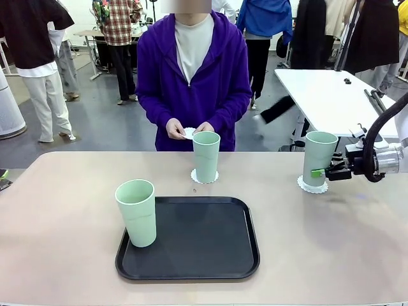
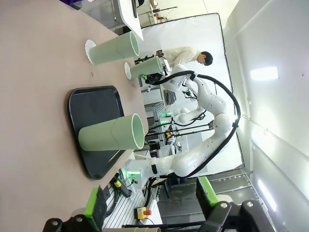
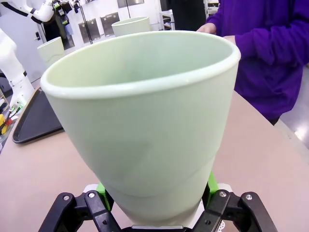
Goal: Place coasters on the table and set cups on them.
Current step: Take one Reusable plastic cup from the Flat Tray and place it on a coaster set by the human.
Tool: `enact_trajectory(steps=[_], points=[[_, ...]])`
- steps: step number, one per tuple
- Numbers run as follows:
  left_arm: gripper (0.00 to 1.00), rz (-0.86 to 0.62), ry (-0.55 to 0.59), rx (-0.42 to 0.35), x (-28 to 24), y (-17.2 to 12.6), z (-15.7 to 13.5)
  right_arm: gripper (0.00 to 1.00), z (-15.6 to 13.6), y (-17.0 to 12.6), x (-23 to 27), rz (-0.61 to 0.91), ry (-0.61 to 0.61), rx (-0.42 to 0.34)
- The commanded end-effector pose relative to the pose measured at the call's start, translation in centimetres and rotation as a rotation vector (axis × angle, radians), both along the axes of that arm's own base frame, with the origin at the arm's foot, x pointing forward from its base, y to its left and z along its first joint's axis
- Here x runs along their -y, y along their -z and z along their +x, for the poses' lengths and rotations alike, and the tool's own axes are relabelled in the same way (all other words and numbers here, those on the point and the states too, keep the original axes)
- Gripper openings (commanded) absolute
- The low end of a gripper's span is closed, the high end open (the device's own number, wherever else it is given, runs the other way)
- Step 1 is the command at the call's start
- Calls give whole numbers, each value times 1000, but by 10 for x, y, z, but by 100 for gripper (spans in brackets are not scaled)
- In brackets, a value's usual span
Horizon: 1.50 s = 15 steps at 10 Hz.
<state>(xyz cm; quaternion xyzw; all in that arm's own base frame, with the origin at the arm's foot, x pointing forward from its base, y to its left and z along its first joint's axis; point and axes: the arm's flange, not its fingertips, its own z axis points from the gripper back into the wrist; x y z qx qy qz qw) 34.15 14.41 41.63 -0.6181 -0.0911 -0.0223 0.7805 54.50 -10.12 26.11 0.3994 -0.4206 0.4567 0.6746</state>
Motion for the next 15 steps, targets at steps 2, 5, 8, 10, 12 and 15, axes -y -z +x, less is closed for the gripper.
enact_trajectory(steps=[2, 5, 8, 10, 12, 15], points=[[100, -13, 1, 16, -1, -2, -1, 82, 0, 0, 0, 0, 0, 0], [100, -13, 1, 16, -1, -2, -1, 82, 7, 7, 8, 44, -14, -38], [100, -13, 1, 16, -1, -2, -1, 82, 15, 11, 13, 51, 13, -48], [100, -13, 1, 16, -1, -2, -1, 82, 19, 13, 14, 57, 21, -49], [100, -13, 1, 16, -1, -2, -1, 82, 21, 21, 12, 56, -5, -68], [100, -13, 1, 16, -1, -2, -1, 82, 24, 28, 12, 64, -19, -81]])
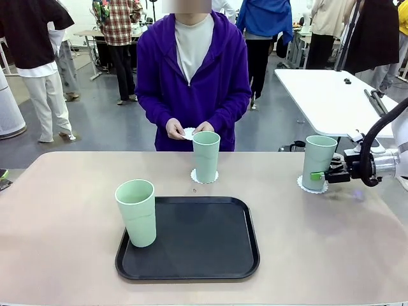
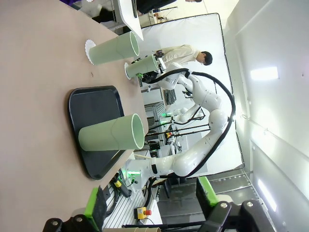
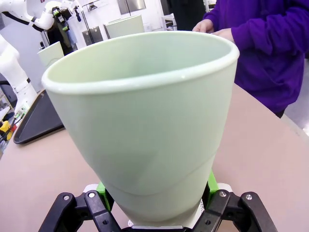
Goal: Place coasters on the table and set cups on them.
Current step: Take one Reusable plastic cup from the Flat Tray and place it on a coaster set by the human.
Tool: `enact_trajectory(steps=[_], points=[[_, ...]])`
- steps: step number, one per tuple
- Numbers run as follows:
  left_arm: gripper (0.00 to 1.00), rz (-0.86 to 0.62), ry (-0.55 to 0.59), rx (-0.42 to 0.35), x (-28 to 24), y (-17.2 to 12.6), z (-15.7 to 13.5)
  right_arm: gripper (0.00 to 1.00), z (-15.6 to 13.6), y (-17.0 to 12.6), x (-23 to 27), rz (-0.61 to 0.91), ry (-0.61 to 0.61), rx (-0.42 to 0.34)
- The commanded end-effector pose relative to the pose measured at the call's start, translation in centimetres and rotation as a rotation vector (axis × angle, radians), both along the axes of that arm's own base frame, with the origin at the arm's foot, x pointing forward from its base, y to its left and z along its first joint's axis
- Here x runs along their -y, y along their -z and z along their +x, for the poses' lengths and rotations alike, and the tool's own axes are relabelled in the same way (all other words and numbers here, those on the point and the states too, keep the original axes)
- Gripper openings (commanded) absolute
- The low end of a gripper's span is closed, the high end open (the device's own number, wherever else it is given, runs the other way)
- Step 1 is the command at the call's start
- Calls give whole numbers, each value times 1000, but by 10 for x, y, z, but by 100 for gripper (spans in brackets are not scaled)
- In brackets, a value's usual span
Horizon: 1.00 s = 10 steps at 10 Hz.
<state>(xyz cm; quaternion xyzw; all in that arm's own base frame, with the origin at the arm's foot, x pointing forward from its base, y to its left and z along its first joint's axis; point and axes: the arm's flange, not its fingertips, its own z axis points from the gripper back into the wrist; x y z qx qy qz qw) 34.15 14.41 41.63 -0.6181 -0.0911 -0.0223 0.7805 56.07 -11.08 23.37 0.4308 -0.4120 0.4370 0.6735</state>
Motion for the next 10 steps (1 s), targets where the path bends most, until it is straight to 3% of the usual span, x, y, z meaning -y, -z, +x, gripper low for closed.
enact_trajectory(steps=[1, 2, 3, 10], points=[[100, -13, 1, 16, -1, -2, -1, 82, 8, 2, 3, 13, -16, -27], [100, -13, 1, 16, -1, -2, -1, 94, 9, 2, 3, 13, -17, -31], [100, -13, 1, 16, -1, -2, -1, 100, 8, 2, 3, 12, -21, -30], [100, -13, 1, 16, -1, -2, -1, 100, 7, 1, 7, -72, -71, -46]])
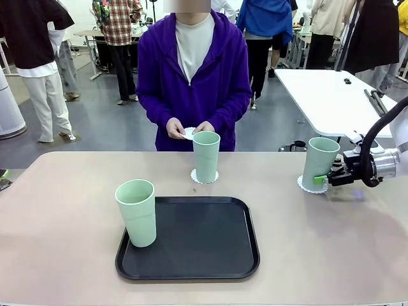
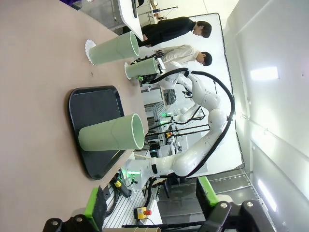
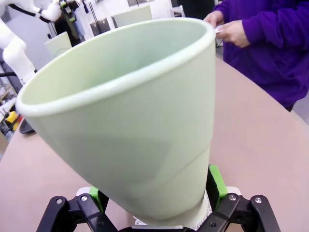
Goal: Place coasters on the table and set cups on them.
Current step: Take one Reusable plastic cup from the Flat Tray and place it on a coaster set by the human.
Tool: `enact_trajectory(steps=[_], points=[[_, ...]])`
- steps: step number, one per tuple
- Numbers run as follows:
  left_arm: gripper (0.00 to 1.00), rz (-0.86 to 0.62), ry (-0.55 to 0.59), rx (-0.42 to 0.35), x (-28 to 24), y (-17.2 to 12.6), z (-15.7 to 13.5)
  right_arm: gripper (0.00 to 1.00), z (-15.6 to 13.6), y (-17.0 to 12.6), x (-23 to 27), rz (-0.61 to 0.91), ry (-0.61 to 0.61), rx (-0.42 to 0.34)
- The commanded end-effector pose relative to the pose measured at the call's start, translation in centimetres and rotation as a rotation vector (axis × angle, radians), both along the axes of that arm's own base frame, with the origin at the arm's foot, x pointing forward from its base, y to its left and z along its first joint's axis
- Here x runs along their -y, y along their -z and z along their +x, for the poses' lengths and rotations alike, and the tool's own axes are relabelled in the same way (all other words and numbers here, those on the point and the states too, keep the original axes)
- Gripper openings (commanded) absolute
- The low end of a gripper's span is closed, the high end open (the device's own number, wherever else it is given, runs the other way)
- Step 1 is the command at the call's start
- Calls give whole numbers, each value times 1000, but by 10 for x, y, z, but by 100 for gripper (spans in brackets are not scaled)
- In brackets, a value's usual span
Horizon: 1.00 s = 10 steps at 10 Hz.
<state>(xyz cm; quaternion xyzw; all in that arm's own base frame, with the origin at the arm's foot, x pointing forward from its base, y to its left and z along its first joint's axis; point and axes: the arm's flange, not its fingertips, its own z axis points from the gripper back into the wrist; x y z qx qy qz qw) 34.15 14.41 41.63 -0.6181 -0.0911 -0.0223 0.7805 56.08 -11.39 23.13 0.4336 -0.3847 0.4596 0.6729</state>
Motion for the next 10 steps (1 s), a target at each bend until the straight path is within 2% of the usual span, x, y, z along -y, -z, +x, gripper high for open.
enact_trajectory(steps=[1, 6, 8, 10], points=[[100, -13, 1, 16, -1, -2, -1, 100, 6, -2, 5, -52, -14, -32], [100, -13, 1, 16, -1, -2, -1, 100, -1, -8, 21, -153, 19, -50], [100, -13, 1, 16, -1, -2, -1, 100, -23, -26, 26, -227, 60, -59], [100, -13, 1, 16, -1, -2, -1, 100, -54, -57, 32, -403, 172, -159]])
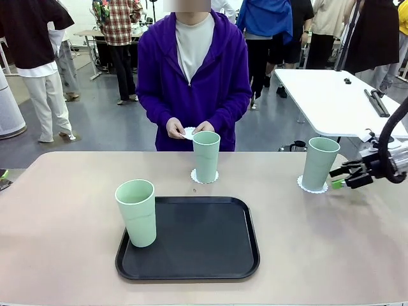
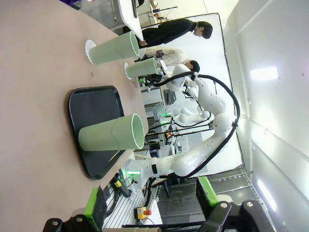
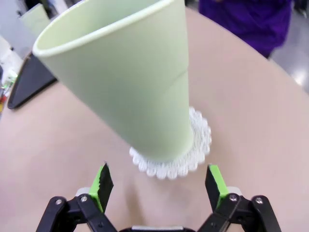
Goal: Place coasters on the table and set cups on them.
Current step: Take one Reusable plastic cup from the Flat Tray and place it on a coaster set by the human.
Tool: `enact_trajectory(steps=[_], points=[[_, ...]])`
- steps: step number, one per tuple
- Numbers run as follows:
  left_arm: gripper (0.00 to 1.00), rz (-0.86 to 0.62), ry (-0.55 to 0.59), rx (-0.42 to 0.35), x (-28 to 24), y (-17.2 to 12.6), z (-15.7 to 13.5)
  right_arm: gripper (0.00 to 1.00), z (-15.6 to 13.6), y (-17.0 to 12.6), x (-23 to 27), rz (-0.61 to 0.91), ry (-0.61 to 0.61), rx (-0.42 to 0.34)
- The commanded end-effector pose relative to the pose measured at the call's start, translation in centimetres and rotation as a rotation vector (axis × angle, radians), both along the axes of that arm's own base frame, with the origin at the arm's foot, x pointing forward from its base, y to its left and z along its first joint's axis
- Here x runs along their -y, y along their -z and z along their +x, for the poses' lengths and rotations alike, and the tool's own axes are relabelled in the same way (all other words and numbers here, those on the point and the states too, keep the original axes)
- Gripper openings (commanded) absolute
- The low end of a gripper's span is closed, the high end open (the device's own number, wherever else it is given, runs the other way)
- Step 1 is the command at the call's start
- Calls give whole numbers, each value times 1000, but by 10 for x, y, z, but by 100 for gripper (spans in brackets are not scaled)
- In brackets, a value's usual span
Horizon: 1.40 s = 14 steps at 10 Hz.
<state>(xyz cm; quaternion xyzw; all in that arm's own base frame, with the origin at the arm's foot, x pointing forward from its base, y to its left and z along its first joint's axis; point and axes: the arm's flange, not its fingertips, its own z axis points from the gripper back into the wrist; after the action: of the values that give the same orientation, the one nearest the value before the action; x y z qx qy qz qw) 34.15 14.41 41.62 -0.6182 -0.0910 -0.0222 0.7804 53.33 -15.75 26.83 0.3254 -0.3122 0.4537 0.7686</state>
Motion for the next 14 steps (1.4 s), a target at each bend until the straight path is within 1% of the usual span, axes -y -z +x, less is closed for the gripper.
enact_trajectory(steps=[1, 2, 4, 5, 6, 7, 9, 10, 11, 13, 14], points=[[100, -13, 1, 16, -1, -2, -1, 100, -44, -40, -12, -215, 167, -160], [100, -13, 1, 16, -1, -2, -1, 100, -62, -64, -16, -261, 209, -193], [100, -13, 1, 16, -1, -2, -1, 100, -89, -114, -33, -297, 345, -269], [100, -13, 1, 16, -1, -2, -1, 100, -98, -143, -47, -291, 410, -279], [100, -13, 1, 16, -1, -2, -1, 100, -107, -167, -61, -299, 425, -272], [100, -13, 1, 16, -1, -2, -1, 100, -115, -191, -77, -321, 466, -270], [100, -13, 1, 16, -1, -2, -1, 100, -129, -239, -120, -362, 563, -199], [100, -13, 1, 16, -1, -2, -1, 100, -134, -256, -138, -446, 621, -197], [100, -13, 1, 16, -1, -2, -1, 100, -140, -267, -155, -566, 650, -226], [100, -13, 1, 16, -1, -2, -1, 100, -150, -297, -186, -625, 668, -221], [100, -13, 1, 16, -1, -2, -1, 100, -152, -306, -191, -656, 680, -233]])
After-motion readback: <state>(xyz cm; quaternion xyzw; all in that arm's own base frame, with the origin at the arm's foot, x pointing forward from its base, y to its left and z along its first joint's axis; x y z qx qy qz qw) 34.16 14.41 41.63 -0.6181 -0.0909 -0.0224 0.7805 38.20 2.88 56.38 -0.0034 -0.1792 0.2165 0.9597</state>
